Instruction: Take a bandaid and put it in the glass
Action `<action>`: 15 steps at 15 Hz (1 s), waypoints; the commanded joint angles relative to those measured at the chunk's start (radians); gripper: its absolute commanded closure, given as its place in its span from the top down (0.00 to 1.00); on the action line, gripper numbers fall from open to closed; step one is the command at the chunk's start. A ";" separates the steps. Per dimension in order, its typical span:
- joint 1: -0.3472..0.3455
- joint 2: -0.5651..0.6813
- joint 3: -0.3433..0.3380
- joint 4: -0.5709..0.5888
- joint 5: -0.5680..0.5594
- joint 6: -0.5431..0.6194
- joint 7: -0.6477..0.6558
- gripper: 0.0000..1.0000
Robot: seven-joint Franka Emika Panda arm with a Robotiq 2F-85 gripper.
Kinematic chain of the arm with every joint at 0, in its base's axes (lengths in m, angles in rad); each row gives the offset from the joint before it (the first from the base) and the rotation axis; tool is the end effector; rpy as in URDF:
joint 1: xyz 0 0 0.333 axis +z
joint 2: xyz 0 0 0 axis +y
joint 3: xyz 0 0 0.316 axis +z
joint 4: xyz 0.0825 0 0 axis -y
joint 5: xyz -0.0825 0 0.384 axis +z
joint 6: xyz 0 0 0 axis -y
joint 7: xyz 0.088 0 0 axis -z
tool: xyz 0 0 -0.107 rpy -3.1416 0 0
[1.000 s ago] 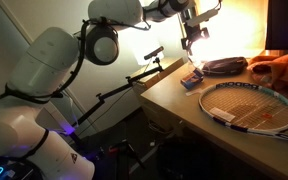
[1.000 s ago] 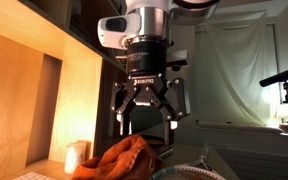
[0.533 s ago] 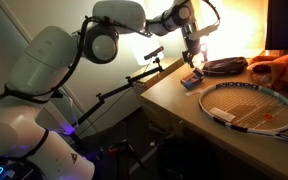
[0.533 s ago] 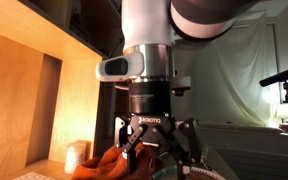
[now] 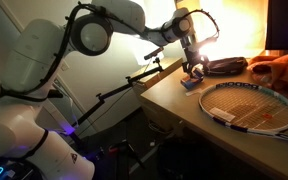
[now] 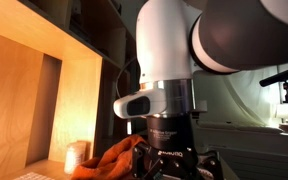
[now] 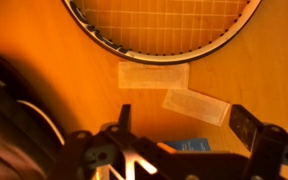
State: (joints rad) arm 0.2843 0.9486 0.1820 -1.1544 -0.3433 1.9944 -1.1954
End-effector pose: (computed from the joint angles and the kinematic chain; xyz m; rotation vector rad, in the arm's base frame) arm 0.7005 0.2849 0.2177 1.9373 2.3202 -0.2159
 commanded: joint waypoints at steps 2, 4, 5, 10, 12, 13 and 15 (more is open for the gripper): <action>-0.029 -0.088 0.007 -0.173 -0.006 0.060 -0.012 1.00; -0.026 -0.078 0.002 -0.168 -0.002 0.057 -0.029 1.00; -0.026 -0.073 0.004 -0.165 -0.001 0.055 -0.036 1.00; -0.022 -0.048 0.010 -0.129 0.005 0.037 -0.083 1.00; -0.021 -0.039 0.012 -0.114 0.009 0.026 -0.104 1.00; -0.021 -0.033 0.012 -0.103 0.011 0.018 -0.116 1.00; -0.023 -0.017 0.016 -0.063 0.025 -0.003 -0.131 1.00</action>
State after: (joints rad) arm 0.2675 0.9163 0.1884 -1.2666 -0.3390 2.0188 -1.2826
